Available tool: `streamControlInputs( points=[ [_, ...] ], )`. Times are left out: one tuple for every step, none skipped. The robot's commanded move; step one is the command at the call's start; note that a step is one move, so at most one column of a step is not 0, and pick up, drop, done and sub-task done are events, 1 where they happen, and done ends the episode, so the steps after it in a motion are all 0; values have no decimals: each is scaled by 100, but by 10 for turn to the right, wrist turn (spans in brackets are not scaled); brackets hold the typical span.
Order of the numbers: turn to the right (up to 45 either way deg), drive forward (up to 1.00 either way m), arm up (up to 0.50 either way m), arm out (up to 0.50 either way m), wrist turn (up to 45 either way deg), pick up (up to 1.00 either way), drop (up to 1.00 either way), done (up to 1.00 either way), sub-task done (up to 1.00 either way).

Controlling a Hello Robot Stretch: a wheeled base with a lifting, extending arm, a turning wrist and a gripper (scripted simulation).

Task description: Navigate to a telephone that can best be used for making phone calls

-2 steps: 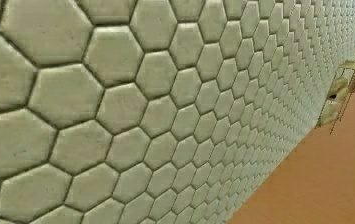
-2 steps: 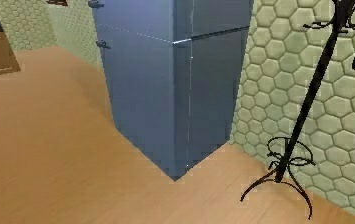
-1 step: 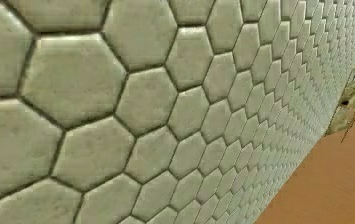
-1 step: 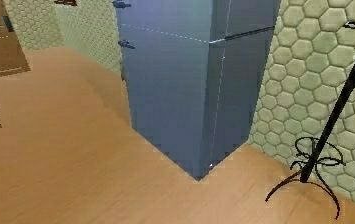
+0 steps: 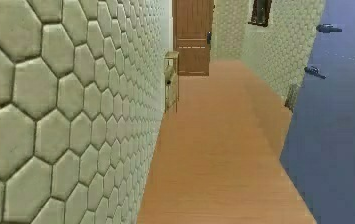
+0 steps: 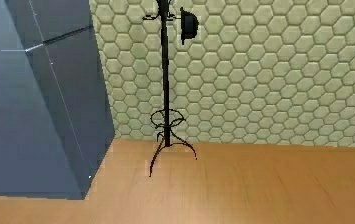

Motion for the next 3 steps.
streamControlInputs(
  points=[
    [450, 0, 0, 0, 0, 0, 0, 0, 0],
    [450, 0, 0, 0, 0, 0, 0, 0, 0],
    [30, 0, 0, 0, 0, 0, 0, 0, 0]
  ],
)
